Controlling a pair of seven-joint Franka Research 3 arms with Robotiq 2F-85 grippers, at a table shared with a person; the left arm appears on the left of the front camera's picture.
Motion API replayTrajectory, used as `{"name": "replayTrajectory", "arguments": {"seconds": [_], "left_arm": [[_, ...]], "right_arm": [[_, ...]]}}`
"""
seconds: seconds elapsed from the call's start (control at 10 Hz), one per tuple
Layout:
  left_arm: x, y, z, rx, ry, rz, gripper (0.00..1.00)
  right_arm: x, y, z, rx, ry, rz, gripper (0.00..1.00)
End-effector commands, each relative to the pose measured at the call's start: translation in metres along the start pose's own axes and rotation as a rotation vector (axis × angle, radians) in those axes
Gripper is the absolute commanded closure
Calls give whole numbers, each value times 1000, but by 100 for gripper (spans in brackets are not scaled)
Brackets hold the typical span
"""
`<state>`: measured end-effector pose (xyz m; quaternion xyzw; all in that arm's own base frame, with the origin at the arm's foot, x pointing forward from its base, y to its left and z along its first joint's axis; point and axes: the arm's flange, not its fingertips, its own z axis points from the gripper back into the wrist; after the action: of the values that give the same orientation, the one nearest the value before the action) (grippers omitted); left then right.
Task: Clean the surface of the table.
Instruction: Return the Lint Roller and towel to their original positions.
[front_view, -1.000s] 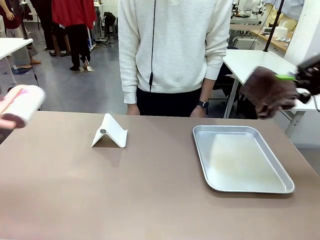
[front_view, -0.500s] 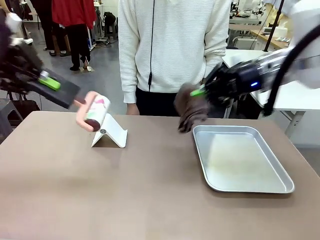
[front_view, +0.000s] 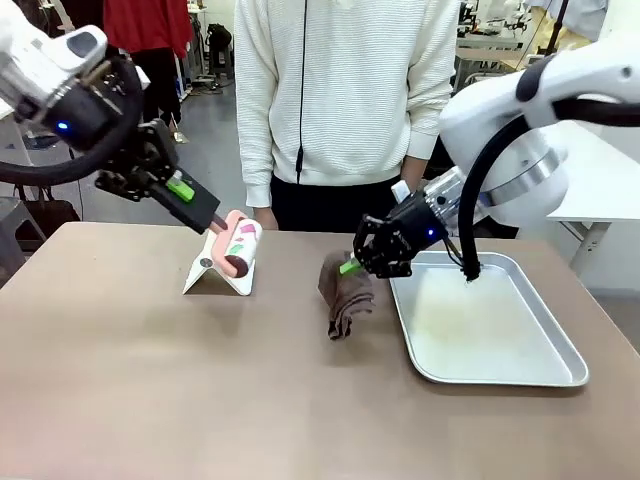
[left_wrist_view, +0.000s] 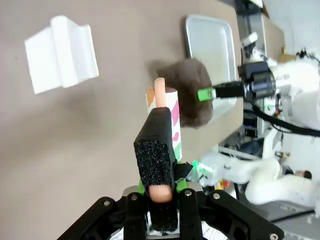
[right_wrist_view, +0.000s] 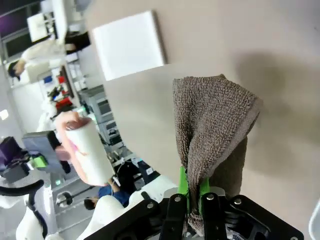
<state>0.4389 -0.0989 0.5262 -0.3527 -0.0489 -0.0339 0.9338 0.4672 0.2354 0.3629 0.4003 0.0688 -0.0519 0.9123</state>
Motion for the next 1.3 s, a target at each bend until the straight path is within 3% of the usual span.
{"name": "replayTrajectory", "arguments": {"seconds": [0.0, 0.3, 0.6, 0.7, 0.8, 0.9, 1.2], "left_arm": [[14, -1, -13, 26, -87, 72, 78], [27, 16, -17, 11, -119, 118, 78], [24, 13, -20, 37, -100, 76, 78], [27, 18, -23, 39, -107, 89, 78], [15, 13, -31, 50, -148, 22, 78], [28, 10, -40, 82, -144, 36, 78], [71, 11, -56, 119, -120, 32, 78]], "right_arm": [[10, 14, 13, -4, -22, -38, 92], [12, 15, 26, 66, -73, -24, 92], [14, 3, 17, 19, -35, -19, 92], [16, 5, 23, 28, -46, -19, 92], [10, 15, 21, -50, -123, 18, 92], [21, 19, 12, -45, -170, -13, 92], [43, 12, -30, -75, -189, 7, 92]]}}
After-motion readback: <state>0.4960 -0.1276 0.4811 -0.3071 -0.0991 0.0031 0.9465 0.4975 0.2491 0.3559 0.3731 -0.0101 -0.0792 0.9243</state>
